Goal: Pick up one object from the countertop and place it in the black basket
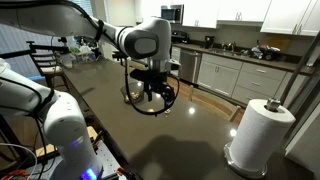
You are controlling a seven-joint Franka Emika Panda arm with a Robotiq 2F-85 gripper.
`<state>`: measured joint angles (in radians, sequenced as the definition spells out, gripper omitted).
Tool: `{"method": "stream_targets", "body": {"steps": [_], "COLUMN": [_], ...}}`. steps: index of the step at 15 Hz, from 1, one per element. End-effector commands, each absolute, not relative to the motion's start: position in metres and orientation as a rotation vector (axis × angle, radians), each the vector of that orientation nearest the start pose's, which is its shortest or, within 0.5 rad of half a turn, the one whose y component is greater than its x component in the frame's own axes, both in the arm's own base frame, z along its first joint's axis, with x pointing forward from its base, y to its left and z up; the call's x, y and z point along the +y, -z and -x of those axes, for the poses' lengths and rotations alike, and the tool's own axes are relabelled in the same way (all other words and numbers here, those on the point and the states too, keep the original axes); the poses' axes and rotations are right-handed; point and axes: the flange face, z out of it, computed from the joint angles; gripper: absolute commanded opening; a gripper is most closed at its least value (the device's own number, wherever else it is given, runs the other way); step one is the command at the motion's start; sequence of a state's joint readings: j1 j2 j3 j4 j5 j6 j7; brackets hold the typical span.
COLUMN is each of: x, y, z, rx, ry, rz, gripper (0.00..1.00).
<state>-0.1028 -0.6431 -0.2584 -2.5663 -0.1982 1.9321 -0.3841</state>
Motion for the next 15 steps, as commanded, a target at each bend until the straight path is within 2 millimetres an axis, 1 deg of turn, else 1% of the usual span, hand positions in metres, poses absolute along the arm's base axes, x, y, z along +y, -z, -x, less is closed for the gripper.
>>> {"method": "stream_targets", "body": {"steps": [1, 6, 8, 12, 15], "x": [-0.142, -0.142, -0.143, -0.143, -0.138], "y": [-0.466, -0.466, -0.467, -0.476, -0.483], "z": [-0.329, -0.329, -0.336, -0.351, -0.369], "rx": [-0.227, -0.227, -0.223, -0.219, -0.236], "ry": [-0.021, -0.021, -0.028, 0.003, 0.035], "rz": [3.162, 3.162, 3.17, 3.168, 3.166], "gripper": [1.0, 1.0, 1.0, 1.0, 1.0]}}
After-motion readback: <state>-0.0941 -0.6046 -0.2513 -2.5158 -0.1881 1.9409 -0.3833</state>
